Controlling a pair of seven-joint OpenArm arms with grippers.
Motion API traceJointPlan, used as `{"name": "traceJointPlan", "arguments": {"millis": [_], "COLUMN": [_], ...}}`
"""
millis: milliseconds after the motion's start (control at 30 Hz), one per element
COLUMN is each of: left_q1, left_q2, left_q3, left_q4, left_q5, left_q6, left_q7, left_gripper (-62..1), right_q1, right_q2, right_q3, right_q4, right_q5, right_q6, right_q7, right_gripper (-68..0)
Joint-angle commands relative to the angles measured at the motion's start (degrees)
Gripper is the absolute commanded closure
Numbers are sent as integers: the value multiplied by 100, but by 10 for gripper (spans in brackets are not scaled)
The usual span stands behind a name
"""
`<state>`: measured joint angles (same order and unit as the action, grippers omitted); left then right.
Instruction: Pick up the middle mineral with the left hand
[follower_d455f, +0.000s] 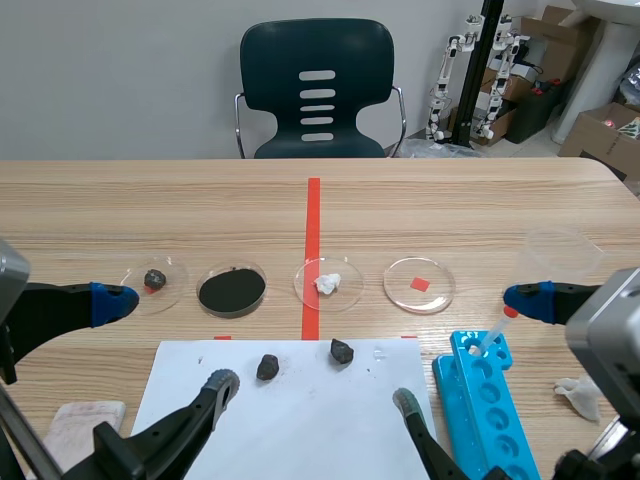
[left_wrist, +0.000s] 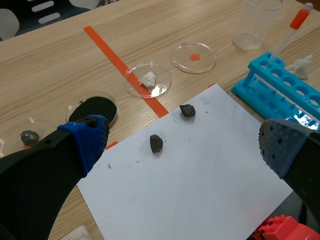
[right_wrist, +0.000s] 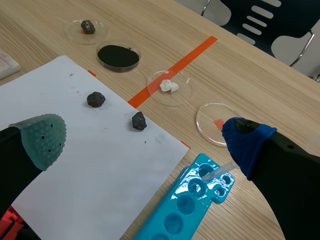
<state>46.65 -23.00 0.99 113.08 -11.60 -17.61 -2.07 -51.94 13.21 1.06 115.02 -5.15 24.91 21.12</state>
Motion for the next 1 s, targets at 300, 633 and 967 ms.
{"name": "traceJointPlan", "arguments": {"millis": [300, 633, 967], "left_q1": [-221, -1508, -2975], "left_q2": [39, 42, 168], "left_q3": [79, 1010, 1967], "left_q4": [39, 39, -31], "left_q5": [-273, -992, -1309], "left_q6": [26, 1204, 3733], "left_q7": [675, 3257, 5060], "left_gripper": [-623, -623, -623], "right_q1": [39, 39, 39], "right_q2": [59, 59, 59], "right_q3": [24, 24, 24], "right_q4": [55, 55, 55], "right_q5": [61, 61, 61], "right_q6": [2, 2, 2], "right_q7": [105, 105, 105], "right_gripper": [-679, -679, -679]}}
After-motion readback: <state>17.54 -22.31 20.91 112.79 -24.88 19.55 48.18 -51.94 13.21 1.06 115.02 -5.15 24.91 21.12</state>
